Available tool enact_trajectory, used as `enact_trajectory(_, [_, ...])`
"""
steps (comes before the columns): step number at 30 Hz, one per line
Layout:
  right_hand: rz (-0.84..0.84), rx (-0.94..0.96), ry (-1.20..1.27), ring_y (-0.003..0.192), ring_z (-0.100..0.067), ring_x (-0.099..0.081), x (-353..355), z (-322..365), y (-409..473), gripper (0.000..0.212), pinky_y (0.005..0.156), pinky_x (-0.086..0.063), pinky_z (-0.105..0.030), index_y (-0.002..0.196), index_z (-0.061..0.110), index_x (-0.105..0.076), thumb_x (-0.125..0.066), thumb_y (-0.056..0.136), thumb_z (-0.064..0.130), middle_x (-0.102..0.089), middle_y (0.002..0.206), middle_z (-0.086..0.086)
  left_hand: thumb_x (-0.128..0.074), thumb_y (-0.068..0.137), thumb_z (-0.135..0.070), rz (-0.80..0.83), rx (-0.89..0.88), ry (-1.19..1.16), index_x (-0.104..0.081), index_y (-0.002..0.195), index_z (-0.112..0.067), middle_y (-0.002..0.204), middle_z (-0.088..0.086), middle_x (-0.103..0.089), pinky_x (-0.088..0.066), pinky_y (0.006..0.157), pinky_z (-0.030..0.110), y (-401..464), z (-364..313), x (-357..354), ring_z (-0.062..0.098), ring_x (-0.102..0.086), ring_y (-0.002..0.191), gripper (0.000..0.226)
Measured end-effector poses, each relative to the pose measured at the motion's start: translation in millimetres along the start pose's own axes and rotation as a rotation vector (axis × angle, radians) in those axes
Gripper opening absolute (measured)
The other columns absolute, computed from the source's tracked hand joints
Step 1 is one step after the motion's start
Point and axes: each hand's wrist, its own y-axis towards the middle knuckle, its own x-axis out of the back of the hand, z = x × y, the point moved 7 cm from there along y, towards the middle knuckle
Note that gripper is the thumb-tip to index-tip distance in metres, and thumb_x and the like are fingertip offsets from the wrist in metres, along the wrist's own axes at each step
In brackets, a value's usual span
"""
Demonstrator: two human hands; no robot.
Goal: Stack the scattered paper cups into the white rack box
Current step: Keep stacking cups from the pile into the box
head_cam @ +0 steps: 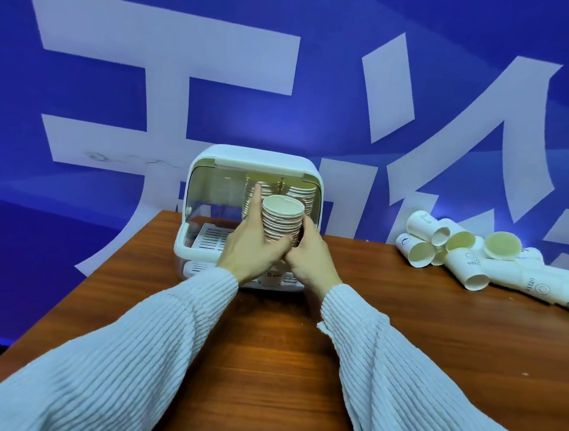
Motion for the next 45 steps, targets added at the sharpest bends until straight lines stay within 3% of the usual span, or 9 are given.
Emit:
enact_trajectory(7, [0.053,0.005,-0.029,0.121,-0.013,-0.062,-1,-3,-5,0.095,0.106,-0.049,-0.031,0.159,0.046,-0.024,-0.076,0.082,0.026,-0.063,0.139,0.011,-0.073,0.083,-0.043,-0.121,-0.032,-0.032,0.004,0.161,-0.034,0.157,0.008,-0.036,-0.035,0.116,0.045,-2,2,3,0.028,-0.039,0.142,0.109])
enact_trajectory(18, [0.127,0.058,-0.059,0.136,-0.012,-0.051,3,-6,-12,0.092,0.115,-0.043,-0.035,0.163,0.043,-0.015,-0.071,0.094,0.018,-0.05,0.156,0.007,-0.076,0.082,-0.04,-0.111,0.025,0.101,0.005,0.159,-0.034,0.155,0.009,-0.045,-0.045,0.106,0.056,0,1,-6,0.033,-0.05,0.135,0.111])
enact_trajectory(23, [0.143,0.078,-0.176,0.149,-0.017,-0.037,-4,-9,-17,0.1,0.118,-0.034,-0.036,0.166,0.038,-0.004,-0.07,0.092,0.021,-0.033,0.168,0.004,-0.078,0.085,-0.039,-0.289,0.139,0.152,-0.005,0.159,-0.028,0.148,0.015,-0.046,-0.044,0.102,0.053,2,18,24,0.039,-0.049,0.133,0.105])
enact_trajectory(27, [0.172,0.095,-0.343,0.131,-0.025,-0.052,-17,-14,-15,0.1,0.112,-0.045,-0.046,0.163,0.043,-0.002,-0.066,0.087,0.037,-0.05,0.155,-0.005,-0.078,0.085,-0.036,-0.357,0.228,0.176,-0.005,0.159,-0.025,0.147,0.019,-0.045,-0.042,0.103,0.054,10,40,51,0.041,-0.048,0.133,0.106])
enact_trajectory(33, [0.198,0.178,-0.532,0.126,-0.022,-0.051,-21,-7,-15,0.093,0.114,-0.035,-0.043,0.165,0.036,-0.009,-0.064,0.09,0.044,-0.058,0.146,0.007,-0.079,0.085,-0.026,-0.398,0.242,0.139,-0.008,0.158,-0.022,0.146,0.018,-0.046,-0.043,0.102,0.056,33,47,64,0.042,-0.05,0.13,0.101])
enact_trajectory(35, [0.208,0.168,-0.536,0.117,-0.02,-0.049,-18,-4,-17,0.089,0.113,-0.034,-0.041,0.165,0.036,-0.013,-0.064,0.092,0.044,-0.059,0.118,0.019,-0.08,0.085,-0.026,-0.391,0.233,0.15,-0.008,0.157,-0.019,0.149,0.019,-0.043,-0.042,0.103,0.057,42,46,61,0.043,-0.049,0.131,0.102])
enact_trajectory(38, [0.219,0.143,-0.549,0.112,-0.023,-0.044,-16,-3,-20,0.083,0.11,-0.035,-0.041,0.164,0.039,-0.018,-0.062,0.094,0.046,-0.031,0.087,0.026,-0.08,0.085,-0.025,-0.373,0.297,0.133,-0.012,0.155,-0.014,0.149,0.02,-0.042,-0.042,0.104,0.061,57,51,56,0.049,-0.048,0.13,0.098])
enact_trajectory(42, [0.228,0.14,-0.566,0.122,-0.026,-0.049,-22,-12,-17,0.08,0.111,-0.037,-0.042,0.16,0.044,-0.024,-0.055,0.087,0.057,-0.061,0.121,0.01,-0.078,0.087,-0.017,-0.323,0.401,0.069,-0.018,0.152,-0.008,0.148,0.024,-0.039,-0.036,0.109,0.057,70,61,52,0.048,-0.046,0.132,0.088])
enact_trajectory(45, [0.218,0.146,-0.561,0.123,-0.026,-0.048,-24,-16,-15,0.075,0.111,-0.036,-0.042,0.158,0.044,-0.03,-0.056,0.089,0.056,-0.061,0.128,0.003,-0.073,0.092,-0.019,-0.248,0.398,0.078,-0.014,0.156,-0.005,0.154,0.025,-0.035,-0.03,0.115,0.051,73,66,45,0.043,-0.04,0.139,0.089])
